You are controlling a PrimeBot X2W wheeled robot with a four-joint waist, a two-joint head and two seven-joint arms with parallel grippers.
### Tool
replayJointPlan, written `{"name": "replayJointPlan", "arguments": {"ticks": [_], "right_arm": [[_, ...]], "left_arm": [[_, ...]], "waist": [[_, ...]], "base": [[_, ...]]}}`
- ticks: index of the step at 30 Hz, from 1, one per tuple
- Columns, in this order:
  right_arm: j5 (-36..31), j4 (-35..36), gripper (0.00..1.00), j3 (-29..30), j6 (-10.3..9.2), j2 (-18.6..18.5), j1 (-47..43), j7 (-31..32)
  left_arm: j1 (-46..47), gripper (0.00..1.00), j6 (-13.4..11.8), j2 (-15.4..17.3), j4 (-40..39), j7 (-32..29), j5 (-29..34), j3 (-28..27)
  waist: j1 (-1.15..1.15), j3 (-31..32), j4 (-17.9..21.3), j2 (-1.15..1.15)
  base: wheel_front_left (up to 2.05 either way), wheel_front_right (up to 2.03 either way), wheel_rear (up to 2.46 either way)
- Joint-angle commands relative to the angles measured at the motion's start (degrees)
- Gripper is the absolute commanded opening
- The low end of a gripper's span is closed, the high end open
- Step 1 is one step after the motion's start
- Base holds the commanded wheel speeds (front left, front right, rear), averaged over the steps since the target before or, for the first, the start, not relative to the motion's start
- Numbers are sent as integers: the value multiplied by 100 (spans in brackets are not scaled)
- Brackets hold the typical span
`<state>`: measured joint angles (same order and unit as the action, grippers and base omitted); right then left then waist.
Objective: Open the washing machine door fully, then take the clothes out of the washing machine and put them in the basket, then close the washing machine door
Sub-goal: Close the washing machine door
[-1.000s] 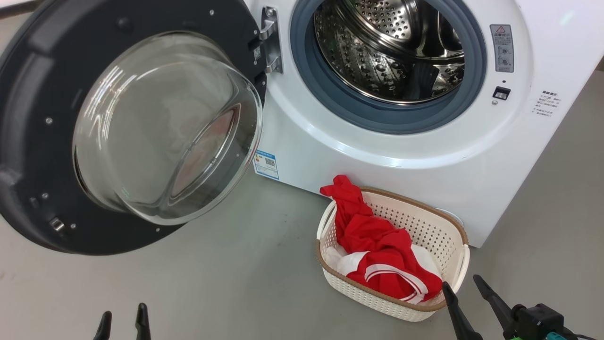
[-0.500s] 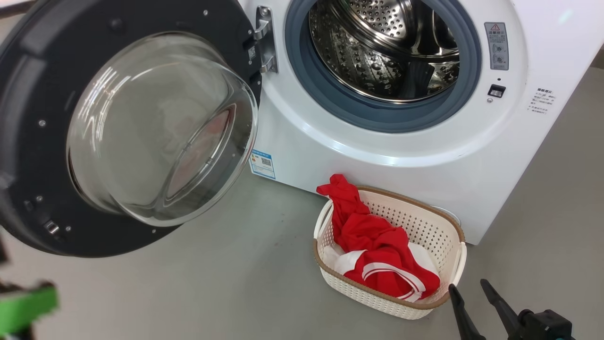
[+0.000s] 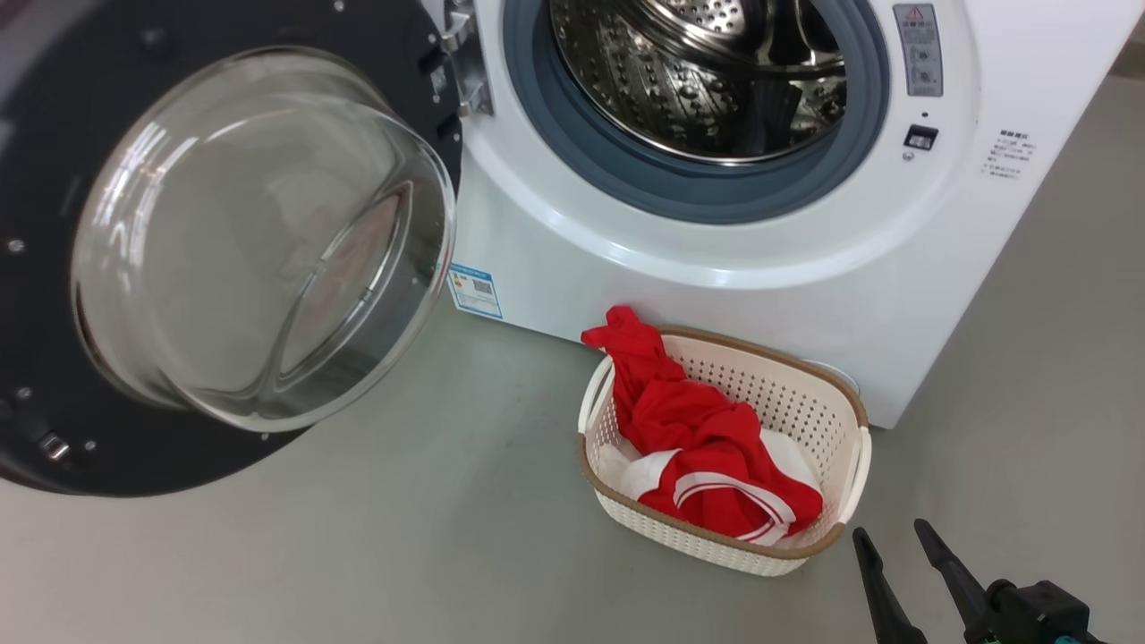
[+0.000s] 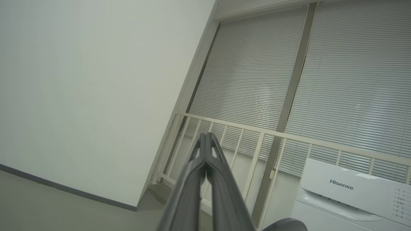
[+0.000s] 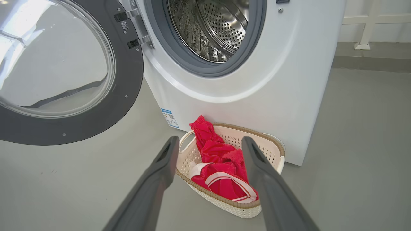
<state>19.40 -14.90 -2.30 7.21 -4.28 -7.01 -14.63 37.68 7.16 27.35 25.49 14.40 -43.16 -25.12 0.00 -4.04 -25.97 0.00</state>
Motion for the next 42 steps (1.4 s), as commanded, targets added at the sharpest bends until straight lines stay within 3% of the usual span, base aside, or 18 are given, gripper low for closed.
{"name": "replayJointPlan", "arguments": {"ticks": [1, 5, 9, 14, 21, 30, 42], "right_arm": [[-92, 145, 100, -92, 28, -75, 184, -37], [-103, 166, 100, -68, 28, -98, 234, -37], [-121, 175, 100, -58, 28, -115, 272, -37], [-150, 173, 100, -80, 28, -137, 337, -37], [-144, 148, 100, -153, 28, -193, 398, -37], [-157, 140, 100, -152, 28, -228, 414, -37], [-149, 182, 100, -35, 28, -172, 249, -37]], "left_arm": [[288, 0, 32, 513, 181, -103, -277, -52], [745, 0, 32, 986, 1228, -728, -1074, 222], [1018, 0, 32, 1222, 1945, -1517, -1587, 566], [1185, 0, 33, 1332, 2696, -3054, -2139, 1005], [1318, 0, 33, 1499, 3181, -4203, -2426, 1300], [1100, 0, 33, 1505, 2900, -5128, -2773, 1696], [434, 0, 33, 1550, 1893, -6050, -3525, 1971]], "waist": [[0, -119, 98, 0], [0, -246, 141, 0], [0, -348, 155, 0], [0, -463, 153, 0], [0, -522, 179, 0], [0, -470, 234, 0], [0, -69, 286, 0]], "base": [[0, 0, 0], [0, 0, 0], [0, 0, 0], [0, 0, 0], [0, 0, 0], [0, 0, 0], [0, 0, 0]]}}
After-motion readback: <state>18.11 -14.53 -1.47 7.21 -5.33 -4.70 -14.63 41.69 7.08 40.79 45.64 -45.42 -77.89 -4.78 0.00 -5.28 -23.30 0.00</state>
